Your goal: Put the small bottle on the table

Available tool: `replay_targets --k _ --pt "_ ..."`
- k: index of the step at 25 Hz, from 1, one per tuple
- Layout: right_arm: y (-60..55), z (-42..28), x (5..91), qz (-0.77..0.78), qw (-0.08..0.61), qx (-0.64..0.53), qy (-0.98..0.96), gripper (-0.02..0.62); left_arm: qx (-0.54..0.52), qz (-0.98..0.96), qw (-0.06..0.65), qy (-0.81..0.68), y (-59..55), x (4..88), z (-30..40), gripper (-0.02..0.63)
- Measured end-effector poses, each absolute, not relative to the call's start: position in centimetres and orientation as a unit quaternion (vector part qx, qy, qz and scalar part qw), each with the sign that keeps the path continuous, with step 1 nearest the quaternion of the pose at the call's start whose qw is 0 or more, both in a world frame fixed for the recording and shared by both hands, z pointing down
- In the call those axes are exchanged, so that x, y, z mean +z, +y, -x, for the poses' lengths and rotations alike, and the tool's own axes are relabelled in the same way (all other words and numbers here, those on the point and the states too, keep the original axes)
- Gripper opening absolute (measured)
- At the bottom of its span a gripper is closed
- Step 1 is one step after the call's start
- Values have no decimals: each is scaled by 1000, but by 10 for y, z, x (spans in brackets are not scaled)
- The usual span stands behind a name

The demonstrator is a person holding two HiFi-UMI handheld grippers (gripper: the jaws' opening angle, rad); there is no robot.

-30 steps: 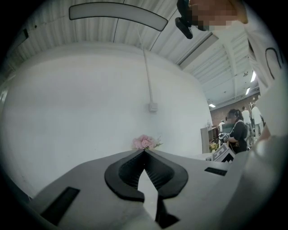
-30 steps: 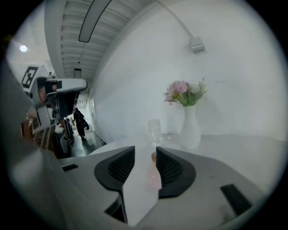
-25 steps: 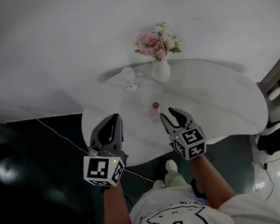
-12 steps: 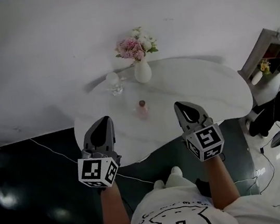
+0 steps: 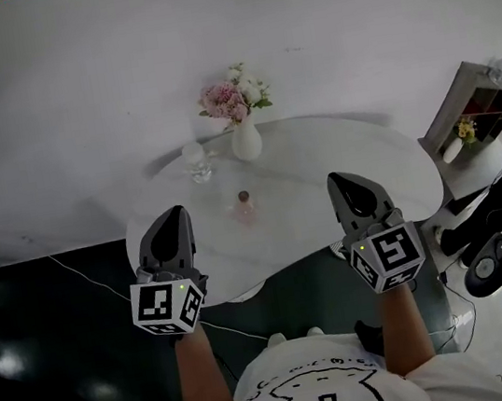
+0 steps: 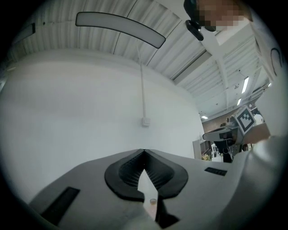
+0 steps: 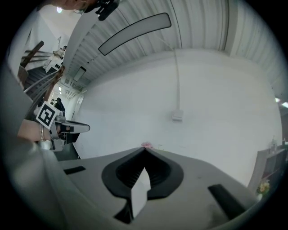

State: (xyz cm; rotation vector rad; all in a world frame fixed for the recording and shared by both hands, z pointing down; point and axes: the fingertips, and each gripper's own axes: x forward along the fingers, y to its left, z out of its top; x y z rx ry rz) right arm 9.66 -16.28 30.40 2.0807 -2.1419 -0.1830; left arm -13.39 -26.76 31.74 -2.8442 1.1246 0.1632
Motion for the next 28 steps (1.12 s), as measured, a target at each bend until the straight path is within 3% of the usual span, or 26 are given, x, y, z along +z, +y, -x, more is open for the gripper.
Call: replay_targets --k 28 --pt "-126 -153 255 -710 53 -118 -692 -8 71 907 116 398 -241 264 101 3"
